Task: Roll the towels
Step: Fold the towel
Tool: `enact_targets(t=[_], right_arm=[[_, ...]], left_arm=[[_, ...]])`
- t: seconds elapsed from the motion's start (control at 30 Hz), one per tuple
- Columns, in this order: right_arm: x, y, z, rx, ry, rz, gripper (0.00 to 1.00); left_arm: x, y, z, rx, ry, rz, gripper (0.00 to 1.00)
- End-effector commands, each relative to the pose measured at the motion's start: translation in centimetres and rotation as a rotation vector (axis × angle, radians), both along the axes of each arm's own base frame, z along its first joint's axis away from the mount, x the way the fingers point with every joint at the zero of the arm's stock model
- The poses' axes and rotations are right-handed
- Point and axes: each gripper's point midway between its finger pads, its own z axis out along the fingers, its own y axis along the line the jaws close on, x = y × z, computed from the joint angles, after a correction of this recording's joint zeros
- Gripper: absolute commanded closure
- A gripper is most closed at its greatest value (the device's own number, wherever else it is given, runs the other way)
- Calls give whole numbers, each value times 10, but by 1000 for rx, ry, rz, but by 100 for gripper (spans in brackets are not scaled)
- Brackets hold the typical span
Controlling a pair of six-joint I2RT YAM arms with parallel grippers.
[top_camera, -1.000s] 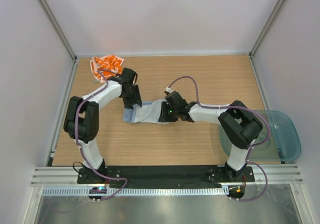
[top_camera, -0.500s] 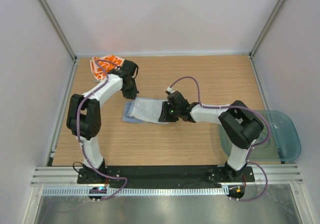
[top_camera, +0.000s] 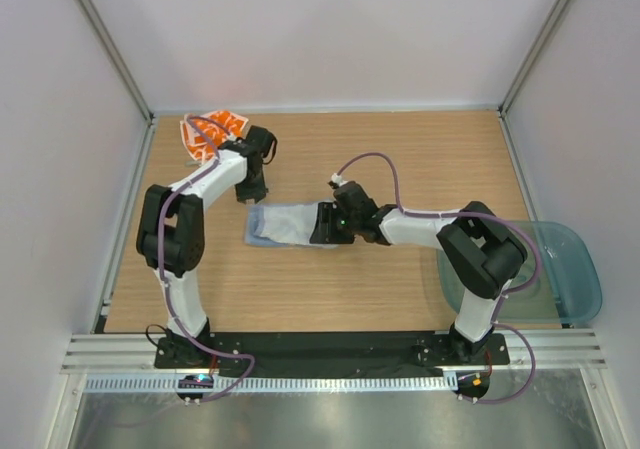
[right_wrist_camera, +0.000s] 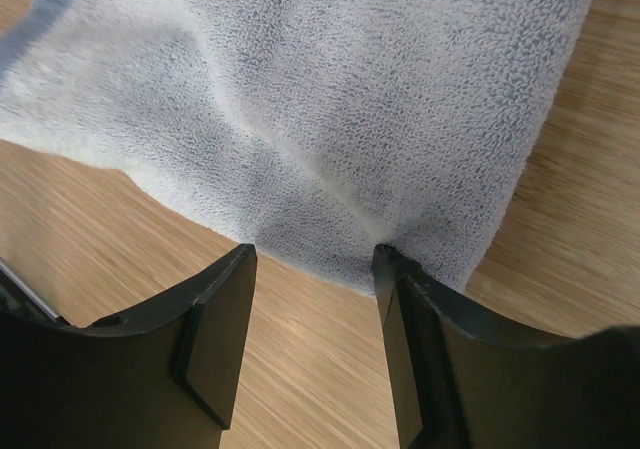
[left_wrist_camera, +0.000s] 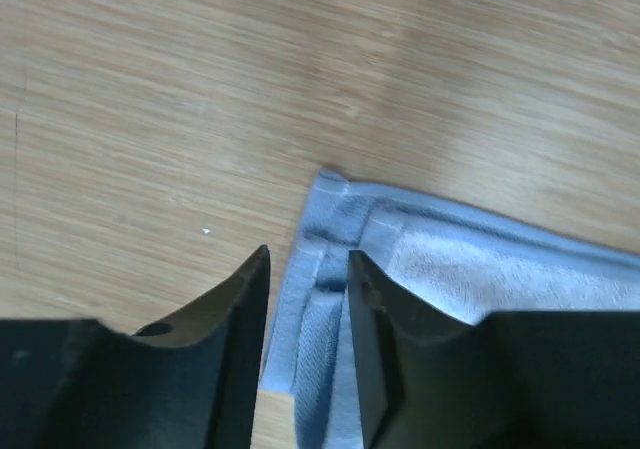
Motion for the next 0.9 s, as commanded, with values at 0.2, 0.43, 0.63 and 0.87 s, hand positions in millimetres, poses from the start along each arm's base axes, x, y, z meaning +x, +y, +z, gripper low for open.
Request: enact_targets(t=[0.2,0.43,0.63,0.87], right_arm=[[-12,-24,4,-143,50,19,35],[-4,-10,68,-68,-23,70,27],[6,5,129,32,-107,96,26],[47,2,120,167,-35,24,71]], left_arm=[[6,28,14,124,-27,80,26],[-7,28,84,68,-148,105,29],[-34,-39,108,-220,-215,-45,37],[-66,-125,78,-602,-157,-225,44]])
